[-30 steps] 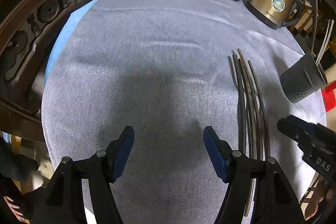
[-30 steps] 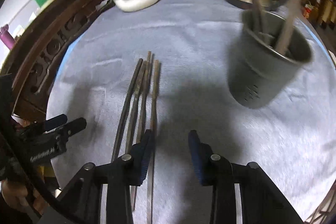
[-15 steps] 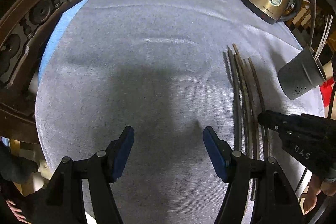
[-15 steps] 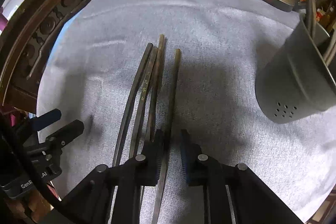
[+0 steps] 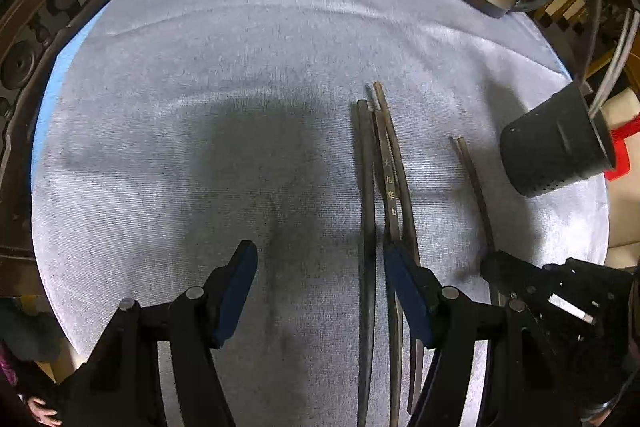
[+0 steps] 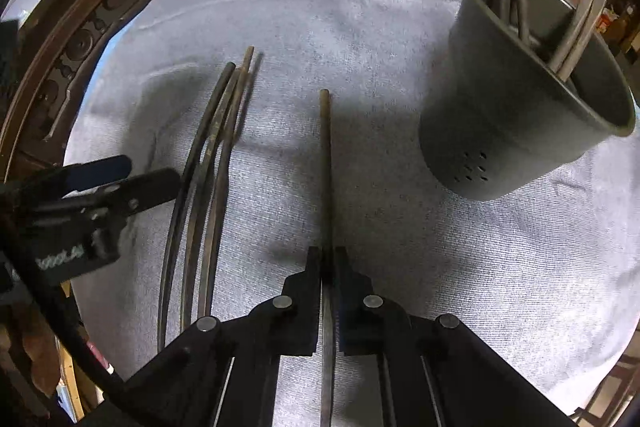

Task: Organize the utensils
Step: 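Grasp a chopstick with the right gripper while the left gripper grasps another, then lift both held chopsticks upright and carry them over the grey cup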

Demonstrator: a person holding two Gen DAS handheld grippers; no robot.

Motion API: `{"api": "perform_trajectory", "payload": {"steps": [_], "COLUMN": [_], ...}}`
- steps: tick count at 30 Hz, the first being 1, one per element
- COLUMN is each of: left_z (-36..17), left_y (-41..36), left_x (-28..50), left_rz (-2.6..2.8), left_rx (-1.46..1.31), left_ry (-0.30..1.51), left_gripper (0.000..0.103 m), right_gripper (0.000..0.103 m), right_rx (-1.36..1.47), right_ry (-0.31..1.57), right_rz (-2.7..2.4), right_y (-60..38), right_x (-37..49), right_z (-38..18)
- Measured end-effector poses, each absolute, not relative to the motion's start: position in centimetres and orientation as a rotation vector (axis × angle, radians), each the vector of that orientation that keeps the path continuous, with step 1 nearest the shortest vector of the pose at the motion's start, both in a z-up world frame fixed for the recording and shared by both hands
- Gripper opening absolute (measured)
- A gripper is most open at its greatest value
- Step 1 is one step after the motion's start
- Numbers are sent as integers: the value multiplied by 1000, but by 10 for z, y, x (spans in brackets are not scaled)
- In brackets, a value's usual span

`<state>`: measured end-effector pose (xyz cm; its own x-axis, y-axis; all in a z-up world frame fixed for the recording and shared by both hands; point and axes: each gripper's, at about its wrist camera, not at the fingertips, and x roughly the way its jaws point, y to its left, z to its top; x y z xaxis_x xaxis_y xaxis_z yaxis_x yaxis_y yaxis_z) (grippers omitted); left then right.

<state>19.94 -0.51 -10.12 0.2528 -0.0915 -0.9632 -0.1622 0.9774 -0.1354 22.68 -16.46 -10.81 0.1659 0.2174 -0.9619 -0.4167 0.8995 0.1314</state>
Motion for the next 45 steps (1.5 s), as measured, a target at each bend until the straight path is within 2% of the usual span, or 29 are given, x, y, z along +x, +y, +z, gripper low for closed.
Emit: {"api": "perform_trajectory", "payload": {"steps": [2, 7, 8, 11, 22, 30, 35, 45], "left_z": [-107, -110, -110, -112, -108, -105, -89, -18], "left_y": [-7, -14, -15, -16, -16, -26, -19, -10], "left_x": [205, 215, 217, 224, 219, 221, 199, 154], "left_rz": [42, 46, 45, 20, -90, -119, -103, -60], "left_rx": [-231, -198, -186, -186, -38, 11, -20, -93], "left_ry": [1349, 1375, 1378, 1408, 1525, 1518, 1431, 1071], "left_gripper": [56, 46, 40, 8, 7, 7, 6, 6], "right_gripper": [6, 6, 6, 6, 9, 7, 6, 6], "right_rx": [-176, -171, -171, -183, -279, -377, -273, 30], "right_ry": [1331, 1334, 1335, 1344, 1502, 1540, 1451, 1073], "right_rz": [465, 481, 484, 494, 508, 491, 502, 490], "right_y": [-164, -173, -176, -177, -169, -148, -155, -206], "right_x": [228, 228, 229, 230, 243, 254, 240, 192], "right_z": [-109, -112, -109, -107, -112, -112, -97, -23]}}
